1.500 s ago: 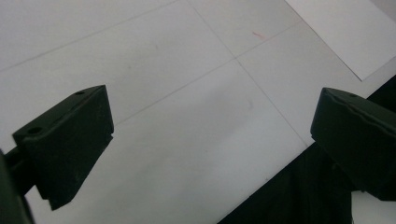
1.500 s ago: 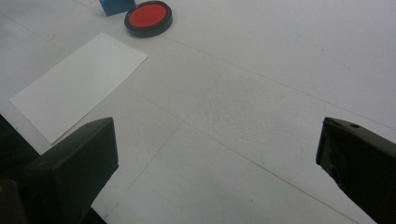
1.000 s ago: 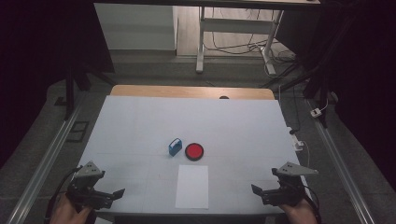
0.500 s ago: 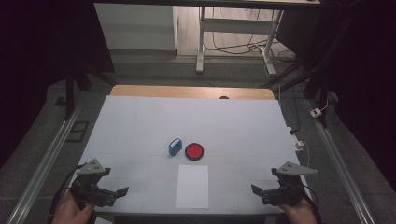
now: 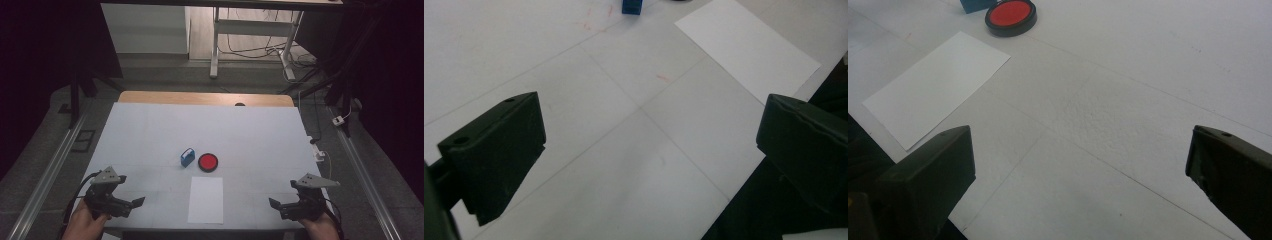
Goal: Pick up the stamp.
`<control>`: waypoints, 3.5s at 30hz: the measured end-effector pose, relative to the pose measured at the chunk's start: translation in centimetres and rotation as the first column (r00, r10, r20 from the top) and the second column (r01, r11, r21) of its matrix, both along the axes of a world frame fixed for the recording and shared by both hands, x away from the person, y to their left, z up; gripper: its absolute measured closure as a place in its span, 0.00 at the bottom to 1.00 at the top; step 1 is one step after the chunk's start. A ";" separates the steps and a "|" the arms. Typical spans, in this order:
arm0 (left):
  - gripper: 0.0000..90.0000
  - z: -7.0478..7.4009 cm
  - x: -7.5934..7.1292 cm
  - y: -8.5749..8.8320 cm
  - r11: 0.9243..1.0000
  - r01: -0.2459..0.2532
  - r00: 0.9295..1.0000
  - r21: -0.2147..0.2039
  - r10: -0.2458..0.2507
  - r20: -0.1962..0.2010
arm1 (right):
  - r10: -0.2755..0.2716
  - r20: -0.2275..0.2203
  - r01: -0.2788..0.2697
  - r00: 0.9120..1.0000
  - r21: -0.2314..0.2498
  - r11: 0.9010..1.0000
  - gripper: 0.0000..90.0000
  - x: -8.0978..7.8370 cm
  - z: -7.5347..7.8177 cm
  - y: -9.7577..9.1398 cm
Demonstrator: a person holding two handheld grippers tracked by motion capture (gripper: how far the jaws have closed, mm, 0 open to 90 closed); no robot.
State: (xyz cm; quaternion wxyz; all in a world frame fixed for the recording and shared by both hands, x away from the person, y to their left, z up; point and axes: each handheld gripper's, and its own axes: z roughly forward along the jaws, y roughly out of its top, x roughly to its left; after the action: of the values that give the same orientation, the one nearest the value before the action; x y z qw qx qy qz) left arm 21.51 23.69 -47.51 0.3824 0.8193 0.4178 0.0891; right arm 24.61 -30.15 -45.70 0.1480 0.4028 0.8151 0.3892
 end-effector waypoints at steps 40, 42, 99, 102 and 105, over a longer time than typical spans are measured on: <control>0.04 -0.3 7.6 -5.7 0.992 0.070 0.996 0.100 -0.076 0.048 | 0.004 -0.007 -0.004 1.000 0.000 1.000 0.00 0.0 0.0 0.1; 0.04 -0.3 8.0 -5.9 0.993 0.076 0.996 0.094 -0.081 0.048 | 0.005 -0.008 -0.005 1.000 0.000 1.000 0.00 0.0 0.0 0.1; 0.18 -2.7 16.0 -12.3 0.975 0.127 0.991 0.180 -0.133 0.021 | 0.016 -0.016 -0.016 1.000 -0.001 1.000 0.00 0.1 -0.1 0.0; 0.34 -2.5 16.1 -12.4 0.977 0.122 0.992 0.175 -0.127 0.020 | 0.016 -0.016 -0.016 1.000 -0.001 1.000 0.00 0.1 -0.1 0.0; 0.44 -2.4 16.1 -12.4 0.977 0.126 0.991 0.173 -0.131 0.019 | 0.016 -0.014 -0.016 1.000 -0.002 1.000 0.00 0.1 -0.1 0.0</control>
State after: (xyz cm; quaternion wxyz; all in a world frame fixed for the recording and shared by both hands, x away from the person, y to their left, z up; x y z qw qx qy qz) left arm 37.64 11.27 -49.95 0.3214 0.8731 0.3491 0.1122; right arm 24.67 -30.11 -45.77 0.1393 0.3987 0.8198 0.3867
